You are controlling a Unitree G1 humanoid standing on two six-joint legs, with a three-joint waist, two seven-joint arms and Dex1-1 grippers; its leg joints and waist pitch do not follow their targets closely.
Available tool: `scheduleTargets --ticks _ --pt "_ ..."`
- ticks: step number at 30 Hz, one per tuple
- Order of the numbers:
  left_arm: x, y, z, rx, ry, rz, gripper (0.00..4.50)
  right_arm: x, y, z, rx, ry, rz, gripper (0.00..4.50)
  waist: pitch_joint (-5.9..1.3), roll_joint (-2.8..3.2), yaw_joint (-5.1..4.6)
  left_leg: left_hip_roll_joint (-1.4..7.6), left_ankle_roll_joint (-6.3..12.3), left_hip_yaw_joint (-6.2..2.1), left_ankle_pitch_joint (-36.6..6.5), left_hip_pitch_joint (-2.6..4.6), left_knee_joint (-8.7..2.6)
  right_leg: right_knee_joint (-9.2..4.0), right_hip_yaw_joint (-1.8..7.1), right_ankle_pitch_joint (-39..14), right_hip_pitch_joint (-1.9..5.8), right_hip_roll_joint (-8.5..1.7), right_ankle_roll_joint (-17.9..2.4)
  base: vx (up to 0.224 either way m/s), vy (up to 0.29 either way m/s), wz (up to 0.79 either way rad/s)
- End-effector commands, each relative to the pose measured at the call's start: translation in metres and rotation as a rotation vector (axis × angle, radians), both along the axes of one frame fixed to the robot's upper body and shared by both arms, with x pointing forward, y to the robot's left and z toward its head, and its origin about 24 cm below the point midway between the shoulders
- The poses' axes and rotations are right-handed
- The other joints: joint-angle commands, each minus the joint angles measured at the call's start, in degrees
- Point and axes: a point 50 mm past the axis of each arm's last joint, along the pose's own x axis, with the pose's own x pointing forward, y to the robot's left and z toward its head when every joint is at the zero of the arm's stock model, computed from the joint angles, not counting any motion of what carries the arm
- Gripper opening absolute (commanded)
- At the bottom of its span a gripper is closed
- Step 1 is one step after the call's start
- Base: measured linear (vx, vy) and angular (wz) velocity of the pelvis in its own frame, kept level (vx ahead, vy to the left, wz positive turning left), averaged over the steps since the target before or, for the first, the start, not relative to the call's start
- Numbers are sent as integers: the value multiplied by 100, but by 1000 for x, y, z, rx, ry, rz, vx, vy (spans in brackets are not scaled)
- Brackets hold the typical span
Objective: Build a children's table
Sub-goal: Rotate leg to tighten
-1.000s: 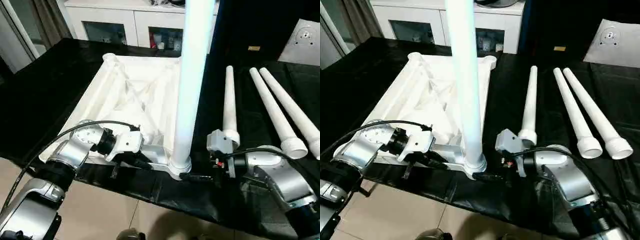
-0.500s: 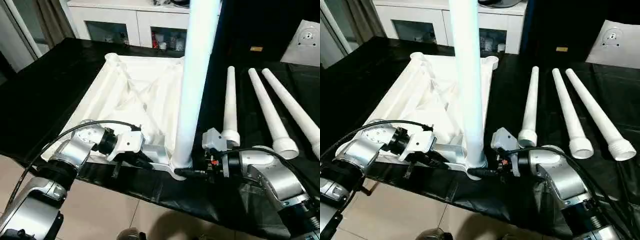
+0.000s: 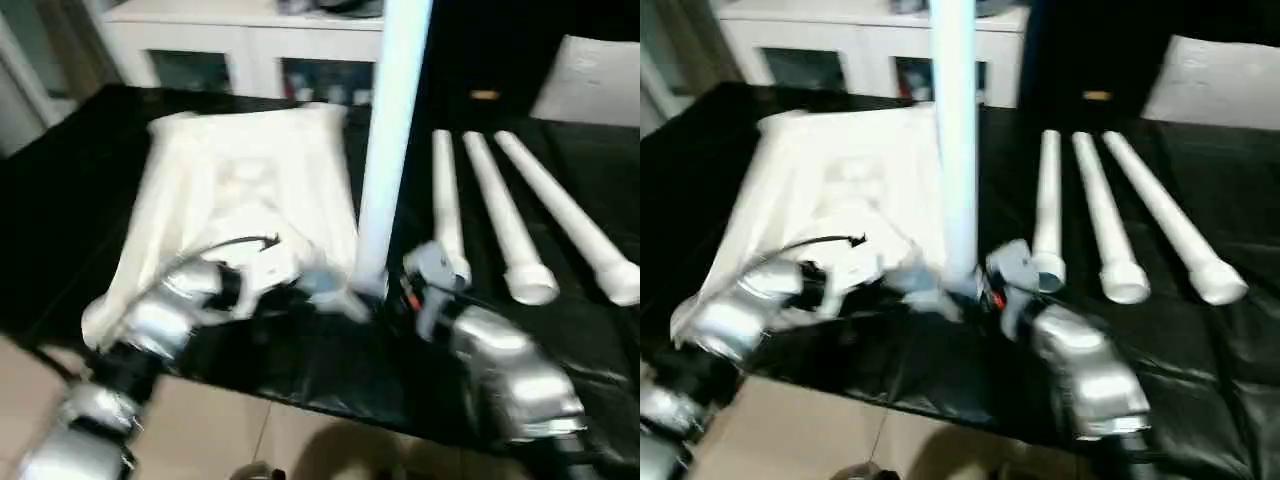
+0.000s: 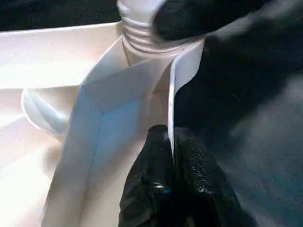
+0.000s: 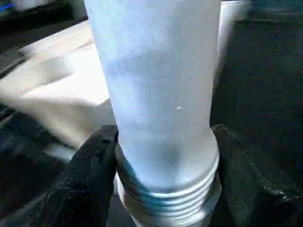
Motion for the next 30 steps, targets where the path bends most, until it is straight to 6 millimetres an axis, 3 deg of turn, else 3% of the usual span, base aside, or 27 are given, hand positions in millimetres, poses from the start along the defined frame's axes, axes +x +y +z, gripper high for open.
scheduleTargets --ticks 1,5,7,10,13,22,25,26,28,30 --pt "14 -9 26 -94 -144 222 0 -4 24 -11 46 83 -4 272 -406 -75 11 283 188 -116 -579 -5 -402 -460 312 -1175 331 -489 -1095 0 0 0" --pt "14 -26 28 -115 -178 287 0 -3 26 -12 -9 76 -44 272 -437 -58 13 272 332 -117 -339 -12 -377 -441 299 -602 351 -470 -1178 0 0 0" --pt "12 -31 29 -117 -186 281 0 -2 25 -11 15 70 -65 342 -447 -63 19 271 409 -113 -277 -20 -368 -432 305 -435 356 -476 -1201 0 0 0" --pt "10 -34 28 -92 -204 232 0 0 19 -8 12 35 -97 344 -440 -50 16 264 488 -113 -330 -31 -369 -427 299 -319 364 -477 -1214 0 0 0" --pt "8 -27 26 -75 -192 192 0 2 13 -2 0 -13 -90 382 -442 -52 -47 257 485 -129 -380 -40 -375 -435 287 -348 385 -476 -1208 0 0 0" --pt "5 8 20 20 -162 9 0 -5 -7 19 -74 -122 141 445 -436 -51 -7 275 544 -117 -446 -3 -368 -418 298 -350 365 -465 -1223 0 0 0" --pt "3 22 17 75 -125 -57 0 -10 -14 22 -120 -112 250 445 -440 -40 21 288 527 -117 -457 10 -373 -407 303 -359 363 -467 -1238 0 0 0" --pt "2 27 16 93 -117 -91 0 -13 -16 23 -134 -104 299 445 -432 -92 32 292 524 -103 -507 21 -375 -417 306 -393 350 -467 -1256 0 0 0" --pt "-1 33 16 101 -99 -146 0 -16 -19 23 -154 -86 376 445 -442 -84 80 280 546 -108 -461 12 -366 -401 309 -420 374 -479 -1240 0 0 0" --pt "-2 37 17 107 -91 -186 0 -19 -21 24 -168 -69 435 445 -441 -77 92 305 543 -106 -467 26 -366 -389 309 -385 347 -482 -1263 0 0 0"
